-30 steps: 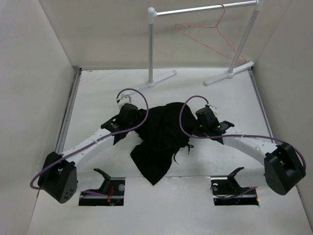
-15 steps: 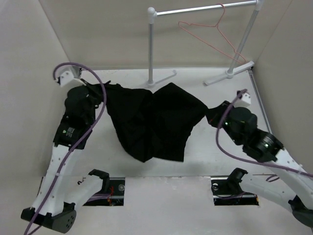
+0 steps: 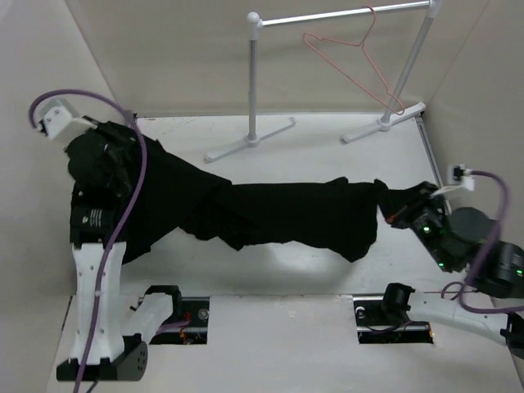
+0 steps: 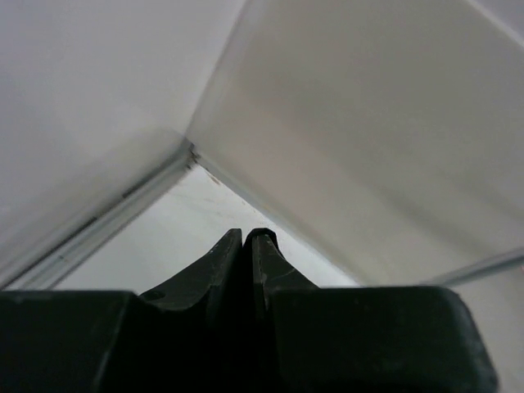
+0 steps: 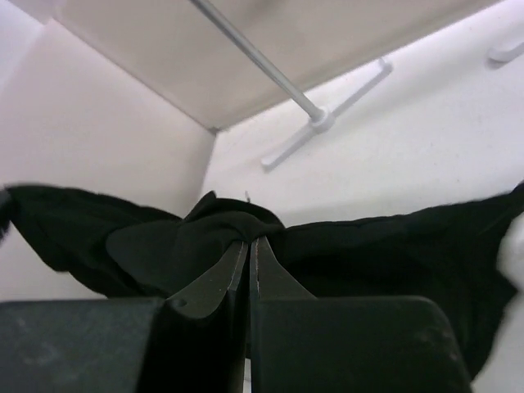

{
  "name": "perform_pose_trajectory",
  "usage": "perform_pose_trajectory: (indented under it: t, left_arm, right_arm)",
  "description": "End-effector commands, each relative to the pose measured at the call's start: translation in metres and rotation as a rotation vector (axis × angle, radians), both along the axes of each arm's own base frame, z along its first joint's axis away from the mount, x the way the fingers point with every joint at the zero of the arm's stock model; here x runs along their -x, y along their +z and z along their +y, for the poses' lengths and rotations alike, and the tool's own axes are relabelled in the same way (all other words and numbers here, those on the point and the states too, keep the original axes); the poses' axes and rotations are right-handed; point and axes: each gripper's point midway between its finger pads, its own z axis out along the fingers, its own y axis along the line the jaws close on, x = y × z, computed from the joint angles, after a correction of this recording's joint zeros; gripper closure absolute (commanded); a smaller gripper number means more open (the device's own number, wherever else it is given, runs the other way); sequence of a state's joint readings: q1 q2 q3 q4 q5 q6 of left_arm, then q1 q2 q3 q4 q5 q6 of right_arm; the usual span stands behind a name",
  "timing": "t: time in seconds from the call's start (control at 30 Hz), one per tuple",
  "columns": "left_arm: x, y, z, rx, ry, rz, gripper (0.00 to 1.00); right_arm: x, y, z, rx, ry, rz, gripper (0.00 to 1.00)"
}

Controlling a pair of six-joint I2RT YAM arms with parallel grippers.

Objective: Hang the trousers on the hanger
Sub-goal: Flatten out the trousers at the center of the board.

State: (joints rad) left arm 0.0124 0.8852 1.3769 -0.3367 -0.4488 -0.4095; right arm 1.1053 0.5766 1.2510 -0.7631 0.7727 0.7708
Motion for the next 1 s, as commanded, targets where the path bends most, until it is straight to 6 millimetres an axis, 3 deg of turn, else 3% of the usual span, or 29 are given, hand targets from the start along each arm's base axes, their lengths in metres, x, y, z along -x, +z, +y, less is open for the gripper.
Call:
perform_pose_trajectory:
  t: [0.0, 0.07, 0.1, 0.23, 0.33, 0.4, 0.47, 0.53, 0.57, 0.67, 0.73, 0.77, 0.8, 0.87, 0.93, 0.97]
  left_arm:
    - [-0.056, -0.014, -0.045, 0.051, -0.188, 0.025, 0.92]
    - [-0.076, -0.015, -0.087, 0.083, -0.308, 0.036, 0.92]
    - [-0.083, -0.014, -0.116, 0.088, -0.382, 0.036, 0.92]
    - [-0.093, -0.018, -0.222, 0.089, -0.606, 0.049, 0.92]
    - [-0.086, -0.025, -0.273, 0.097, -0.708, 0.059, 0.92]
    - [-0.078, -0.033, -0.284, 0.126, -0.726, 0.068, 0.92]
    - [-0.073, -0.042, -0.274, 0.163, -0.689, 0.072, 0.92]
    - [-0.077, -0.059, -0.24, 0.17, -0.588, 0.088, 0.9]
    - [-0.084, -0.072, -0.217, 0.166, -0.525, 0.108, 0.89]
    - [-0.11, -0.096, -0.14, 0.182, -0.367, 0.154, 0.84]
    - [-0.13, -0.107, -0.119, 0.214, -0.408, 0.201, 0.81]
    - [-0.136, -0.113, -0.112, 0.235, -0.432, 0.23, 0.76]
    - [-0.136, -0.119, -0.107, 0.255, -0.448, 0.268, 0.73]
    - [-0.121, -0.127, -0.092, 0.267, -0.42, 0.304, 0.61]
    - [-0.098, -0.138, -0.086, 0.256, -0.393, 0.312, 0.53]
    - [-0.086, -0.148, -0.087, 0.246, -0.393, 0.331, 0.51]
  right_arm:
    - [-0.014, -0.065, 0.04, 0.182, 0.042, 0.127, 0.97]
    - [-0.018, -0.073, 0.04, 0.182, 0.022, 0.154, 0.99]
    - [-0.019, -0.064, 0.035, 0.162, 0.008, 0.139, 0.99]
    - [-0.016, 0.004, 0.013, 0.071, -0.031, 0.0, 0.99]
    - [-0.014, 0.047, 0.01, 0.042, -0.026, -0.086, 0.99]
    - [-0.016, 0.076, 0.016, 0.04, -0.017, -0.146, 0.98]
    - [-0.019, 0.102, 0.04, 0.035, 0.033, -0.193, 0.97]
    - [-0.018, 0.117, 0.086, 0.041, 0.15, -0.22, 0.97]
    - [-0.014, 0.118, 0.126, 0.044, 0.244, -0.22, 0.97]
    - [0.006, 0.092, 0.219, 0.082, 0.433, -0.193, 0.92]
    - [0.032, 0.059, 0.282, 0.137, 0.576, -0.168, 0.78]
    - [0.046, 0.044, 0.306, 0.178, 0.645, -0.163, 0.63]
    - [0.057, 0.031, 0.321, 0.226, 0.701, -0.169, 0.43]
    - [0.063, 0.015, 0.323, 0.313, 0.733, -0.183, 0.22]
    - [0.057, 0.001, 0.304, 0.333, 0.704, -0.166, 0.18]
    - [0.041, -0.006, 0.287, 0.327, 0.655, -0.144, 0.18]
